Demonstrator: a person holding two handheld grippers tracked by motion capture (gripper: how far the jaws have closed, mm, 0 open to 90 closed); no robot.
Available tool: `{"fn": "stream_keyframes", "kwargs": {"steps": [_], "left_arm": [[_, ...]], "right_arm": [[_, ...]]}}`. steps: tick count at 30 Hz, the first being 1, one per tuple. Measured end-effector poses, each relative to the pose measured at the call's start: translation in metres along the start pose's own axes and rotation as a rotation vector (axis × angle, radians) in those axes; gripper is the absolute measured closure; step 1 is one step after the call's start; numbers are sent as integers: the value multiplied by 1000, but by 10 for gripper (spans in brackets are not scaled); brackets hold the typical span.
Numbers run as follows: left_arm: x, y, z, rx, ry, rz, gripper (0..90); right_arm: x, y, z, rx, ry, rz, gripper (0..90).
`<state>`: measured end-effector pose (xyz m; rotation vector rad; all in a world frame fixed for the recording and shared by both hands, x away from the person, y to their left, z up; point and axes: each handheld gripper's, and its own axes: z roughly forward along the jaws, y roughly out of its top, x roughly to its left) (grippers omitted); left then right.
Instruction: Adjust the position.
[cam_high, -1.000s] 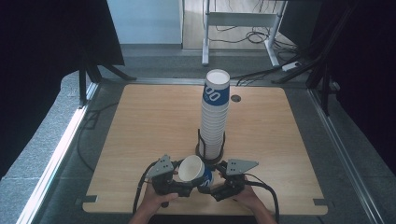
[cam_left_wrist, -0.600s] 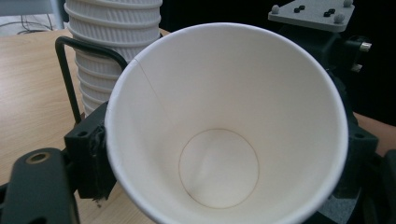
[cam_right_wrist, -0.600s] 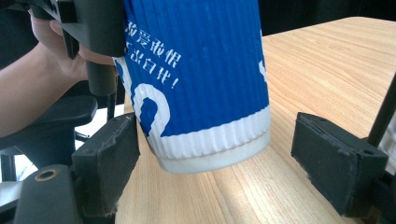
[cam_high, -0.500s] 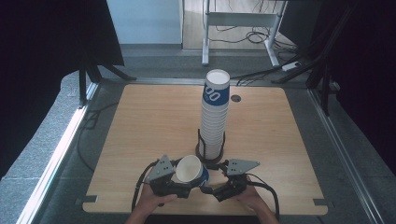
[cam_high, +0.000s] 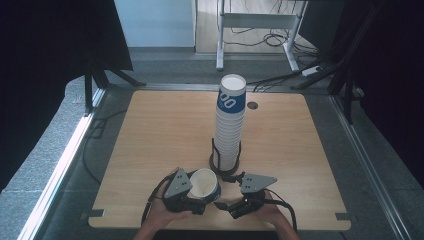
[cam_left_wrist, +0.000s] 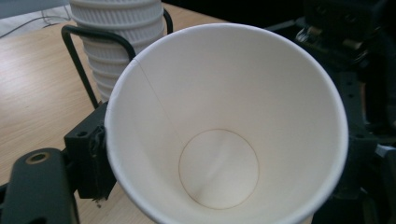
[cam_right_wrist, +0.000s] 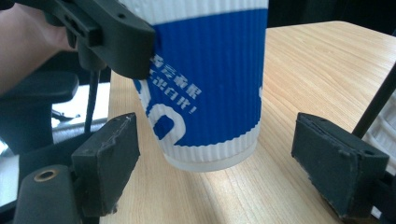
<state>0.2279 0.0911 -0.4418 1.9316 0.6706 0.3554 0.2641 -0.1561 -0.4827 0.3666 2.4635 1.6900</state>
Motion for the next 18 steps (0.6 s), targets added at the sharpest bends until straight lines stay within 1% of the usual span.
{"fn": "stream_keyframes", "kwargs": {"steps": [3,8,14,18], "left_arm": [[-1,1,-1,36,20,25,164],[-3,2,1,85,36,55,163],[-5,1,4,136,45,83,163],[-7,1,6,156,46,94,163]], "right_arm": [[3,0,2,18,-6,-21,152],[6,0,6,36,-9,-41,154],[11,0,13,54,-7,-58,154],[14,0,17,61,-10,-66,154]]}}
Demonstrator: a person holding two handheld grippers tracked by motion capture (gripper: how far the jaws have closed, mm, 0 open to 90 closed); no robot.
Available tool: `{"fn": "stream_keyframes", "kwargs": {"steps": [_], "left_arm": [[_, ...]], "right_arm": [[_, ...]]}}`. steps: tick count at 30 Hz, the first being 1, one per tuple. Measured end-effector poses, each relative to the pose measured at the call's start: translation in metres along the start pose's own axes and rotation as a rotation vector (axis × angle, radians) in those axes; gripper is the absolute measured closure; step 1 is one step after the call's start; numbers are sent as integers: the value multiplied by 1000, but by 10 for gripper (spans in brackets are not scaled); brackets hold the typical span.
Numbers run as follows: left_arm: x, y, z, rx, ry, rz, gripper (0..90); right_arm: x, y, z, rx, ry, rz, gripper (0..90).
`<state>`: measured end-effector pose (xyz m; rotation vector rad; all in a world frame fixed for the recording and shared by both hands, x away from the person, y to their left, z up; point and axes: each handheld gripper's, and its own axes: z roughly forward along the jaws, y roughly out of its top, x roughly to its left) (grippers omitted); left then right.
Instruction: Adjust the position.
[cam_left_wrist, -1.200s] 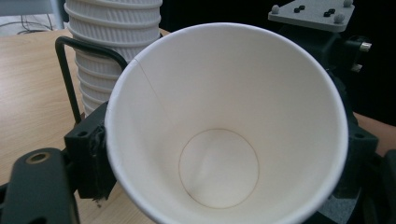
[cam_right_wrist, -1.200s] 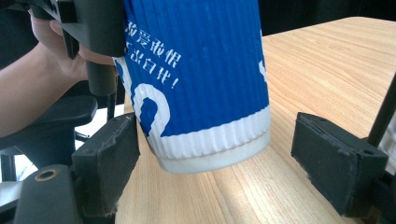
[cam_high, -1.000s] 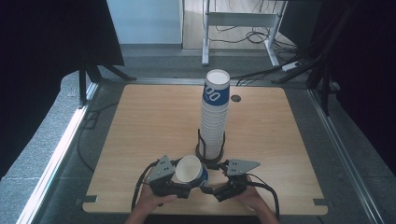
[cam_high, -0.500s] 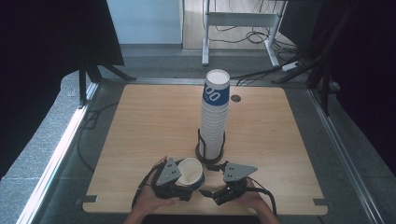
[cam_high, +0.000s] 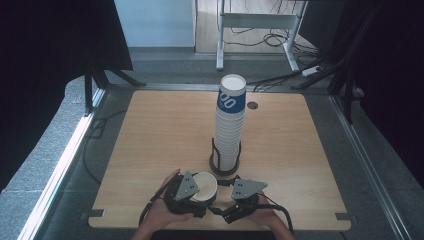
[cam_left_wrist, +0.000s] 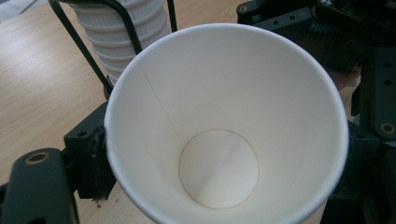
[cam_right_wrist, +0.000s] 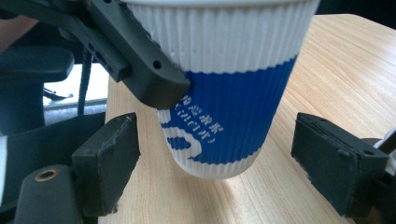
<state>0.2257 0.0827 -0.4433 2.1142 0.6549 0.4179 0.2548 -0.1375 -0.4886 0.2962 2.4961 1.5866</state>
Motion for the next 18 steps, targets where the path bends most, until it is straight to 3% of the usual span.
{"fn": "stream_keyframes", "kwargs": {"steps": [8,10,18], "left_arm": [[-9,2,5,45,-1,67,163],[-11,1,6,47,-8,72,163],[-9,-2,10,48,-5,69,153]], "right_arm": [[6,0,12,35,-9,-20,167],[9,0,14,36,-22,-37,237],[9,-1,16,68,-65,-85,261]]}}
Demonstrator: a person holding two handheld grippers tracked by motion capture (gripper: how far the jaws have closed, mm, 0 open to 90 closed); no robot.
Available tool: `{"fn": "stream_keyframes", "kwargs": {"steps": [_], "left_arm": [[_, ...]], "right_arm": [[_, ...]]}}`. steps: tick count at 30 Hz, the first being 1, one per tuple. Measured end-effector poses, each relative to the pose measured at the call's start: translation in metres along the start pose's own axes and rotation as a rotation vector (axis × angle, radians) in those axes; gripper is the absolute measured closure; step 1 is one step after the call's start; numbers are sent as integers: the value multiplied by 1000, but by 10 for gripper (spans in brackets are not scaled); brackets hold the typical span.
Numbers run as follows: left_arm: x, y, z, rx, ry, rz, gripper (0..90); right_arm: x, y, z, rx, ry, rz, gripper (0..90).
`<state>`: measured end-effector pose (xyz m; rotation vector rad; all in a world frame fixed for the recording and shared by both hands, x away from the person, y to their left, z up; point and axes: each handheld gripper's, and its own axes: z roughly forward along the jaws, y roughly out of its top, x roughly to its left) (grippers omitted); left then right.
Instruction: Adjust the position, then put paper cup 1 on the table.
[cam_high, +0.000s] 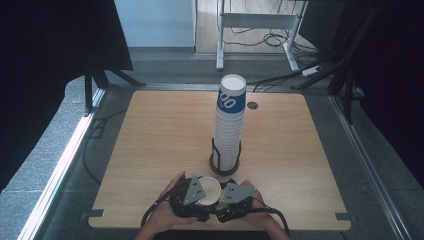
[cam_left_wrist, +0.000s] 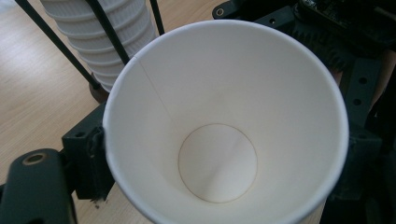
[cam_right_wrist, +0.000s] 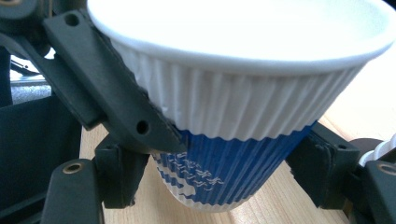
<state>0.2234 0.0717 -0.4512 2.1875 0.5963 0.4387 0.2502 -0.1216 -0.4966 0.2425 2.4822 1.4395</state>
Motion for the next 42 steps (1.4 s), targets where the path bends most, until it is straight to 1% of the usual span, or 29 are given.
{"fn": "stream_keyframes", "kwargs": {"steps": [1,4,7,13,14,18,20,23,26,29,35,39,42], "left_arm": [[0,0,0,0,0,0,150],[-1,0,-1,-32,-5,-13,141],[-1,1,-3,-54,-19,-18,94],[-2,2,-7,-112,-19,-39,96],[-1,2,-8,-118,-16,-42,97],[0,2,-10,-144,4,-51,97],[0,1,-12,-159,17,-52,120],[1,1,-15,-182,37,-52,139],[2,0,-18,-186,46,-48,146],[4,-1,-20,-194,41,-63,149],[6,-4,-21,-195,47,-67,149],[8,-5,-22,-190,49,-61,152],[11,-6,-22,-191,41,-73,154]], "right_arm": [[0,0,0,0,0,0,261],[0,0,-1,-8,-1,1,263],[-1,1,-3,-22,-5,9,265],[-4,0,-7,-49,-14,29,265],[-6,0,-9,-62,-20,40,265],[-8,0,-12,-78,-29,53,265],[-10,0,-14,-94,-40,60,265],[-12,0,-16,-101,-52,67,265],[-15,0,-21,-126,-71,86,265],[-17,0,-24,-137,-81,90,265],[-24,-1,-34,-174,-106,116,265],[-27,-1,-39,-184,-126,117,265],[-29,-1,-43,-188,-135,117,265]]}}
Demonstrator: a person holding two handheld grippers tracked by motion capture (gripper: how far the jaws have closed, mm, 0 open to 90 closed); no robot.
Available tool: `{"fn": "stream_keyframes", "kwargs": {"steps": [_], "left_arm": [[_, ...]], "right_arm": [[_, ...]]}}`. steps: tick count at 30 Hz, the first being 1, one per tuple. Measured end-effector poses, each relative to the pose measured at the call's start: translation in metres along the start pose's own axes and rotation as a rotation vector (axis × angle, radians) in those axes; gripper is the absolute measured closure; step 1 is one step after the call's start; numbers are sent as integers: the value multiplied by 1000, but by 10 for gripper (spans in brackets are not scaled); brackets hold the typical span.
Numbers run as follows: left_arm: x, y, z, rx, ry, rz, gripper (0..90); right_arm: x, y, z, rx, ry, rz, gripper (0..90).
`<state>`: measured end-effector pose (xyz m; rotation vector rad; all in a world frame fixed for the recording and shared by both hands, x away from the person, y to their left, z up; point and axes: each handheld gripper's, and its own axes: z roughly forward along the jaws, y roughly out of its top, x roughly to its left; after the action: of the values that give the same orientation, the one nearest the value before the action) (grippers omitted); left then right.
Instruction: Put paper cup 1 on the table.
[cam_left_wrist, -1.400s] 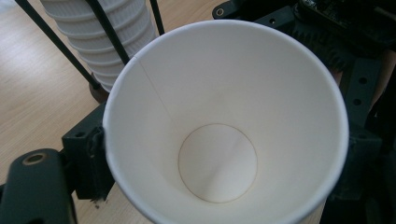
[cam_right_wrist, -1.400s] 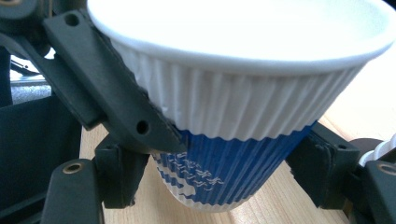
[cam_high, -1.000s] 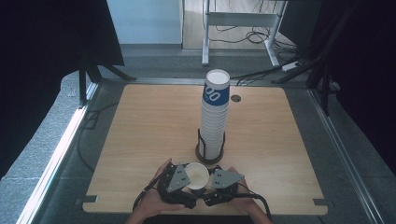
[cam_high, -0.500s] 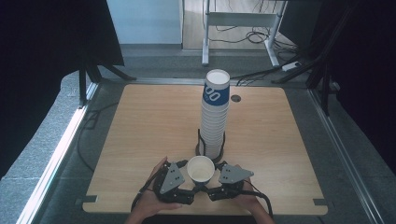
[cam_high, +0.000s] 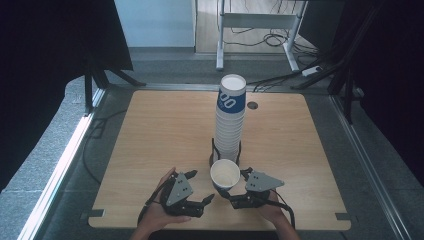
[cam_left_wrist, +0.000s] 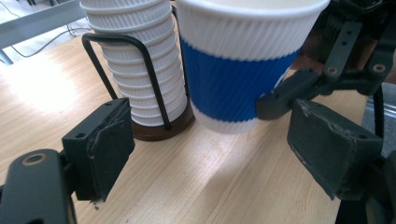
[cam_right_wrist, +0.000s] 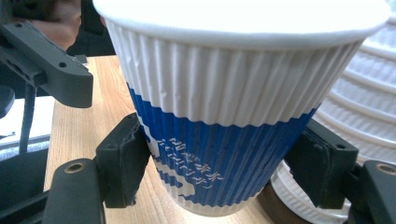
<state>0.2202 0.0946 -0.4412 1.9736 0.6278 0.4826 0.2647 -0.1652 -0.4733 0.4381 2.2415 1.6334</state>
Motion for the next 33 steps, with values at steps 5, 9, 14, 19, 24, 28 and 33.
{"fn": "stream_keyframes", "kwargs": {"steps": [5,9,14,19,24,28,33], "left_arm": [[2,-3,1,12,11,-8,154],[3,-4,3,21,18,-6,154],[3,-6,5,42,31,-6,155],[4,-7,6,40,48,-12,159],[4,-7,5,39,54,-13,159],[3,-8,7,48,56,5,161],[2,-7,6,40,50,-1,161]], "right_arm": [[-5,6,-10,-30,-20,5,265],[-10,10,-21,-58,-52,4,266],[-18,12,-34,-87,-94,8,265],[-26,15,-48,-109,-137,6,265],[-38,13,-62,-123,-190,19,265],[-49,6,-70,-110,-234,40,265],[-56,0,-71,-87,-261,56,265]]}}
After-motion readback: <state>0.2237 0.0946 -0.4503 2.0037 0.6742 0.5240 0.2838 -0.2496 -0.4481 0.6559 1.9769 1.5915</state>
